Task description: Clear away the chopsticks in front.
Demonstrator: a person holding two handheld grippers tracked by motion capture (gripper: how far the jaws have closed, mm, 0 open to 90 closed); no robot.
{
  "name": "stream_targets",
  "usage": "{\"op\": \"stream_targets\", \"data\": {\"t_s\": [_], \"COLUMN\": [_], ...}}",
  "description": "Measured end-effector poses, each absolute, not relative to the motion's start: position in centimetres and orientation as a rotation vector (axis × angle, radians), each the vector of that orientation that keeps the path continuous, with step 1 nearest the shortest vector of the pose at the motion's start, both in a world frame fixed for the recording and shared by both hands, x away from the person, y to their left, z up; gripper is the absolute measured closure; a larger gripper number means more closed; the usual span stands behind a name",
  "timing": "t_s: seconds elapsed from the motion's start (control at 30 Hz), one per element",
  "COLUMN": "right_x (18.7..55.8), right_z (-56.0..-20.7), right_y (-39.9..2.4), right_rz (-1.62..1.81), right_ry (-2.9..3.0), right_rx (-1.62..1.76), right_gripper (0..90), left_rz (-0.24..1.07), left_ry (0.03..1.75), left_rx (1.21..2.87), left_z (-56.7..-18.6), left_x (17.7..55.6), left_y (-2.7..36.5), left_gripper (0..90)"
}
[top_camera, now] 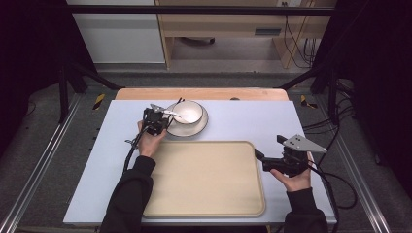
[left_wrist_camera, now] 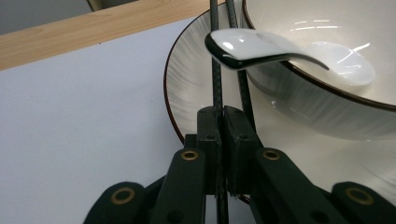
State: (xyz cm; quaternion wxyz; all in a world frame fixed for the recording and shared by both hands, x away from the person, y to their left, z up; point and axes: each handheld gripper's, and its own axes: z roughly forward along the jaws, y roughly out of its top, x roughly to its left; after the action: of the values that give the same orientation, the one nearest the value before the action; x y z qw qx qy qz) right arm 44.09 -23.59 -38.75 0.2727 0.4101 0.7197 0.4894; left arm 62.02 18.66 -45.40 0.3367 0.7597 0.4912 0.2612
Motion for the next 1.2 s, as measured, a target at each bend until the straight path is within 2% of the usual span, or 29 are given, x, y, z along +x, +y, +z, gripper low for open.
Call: {"op": "stream_targets", "data": {"t_s": [0.57, 0.87, 1.2], "right_x": [44.0, 43.8, 43.5], "right_z": [-38.7, -38.5, -38.3], "right_y": [-24.3, -24.5, -24.6], "right_rz": [1.303, 1.319, 1.336], "right_ry": [1.911, 1.899, 1.894], "right_rx": [1.131, 1.130, 1.133], "right_gripper": [5.8, 5.5, 5.6], "left_rz": [0.715, 0.754, 0.778], "left_ry": [1.384, 1.434, 1.478], "left_rx": [1.903, 1.864, 1.741], "left_z": [-44.2, -43.4, -42.4], "left_x": [58.6, 54.2, 48.2], "left_y": [23.3, 25.0, 25.9], "left_gripper": [85.3, 85.3, 85.3]}}
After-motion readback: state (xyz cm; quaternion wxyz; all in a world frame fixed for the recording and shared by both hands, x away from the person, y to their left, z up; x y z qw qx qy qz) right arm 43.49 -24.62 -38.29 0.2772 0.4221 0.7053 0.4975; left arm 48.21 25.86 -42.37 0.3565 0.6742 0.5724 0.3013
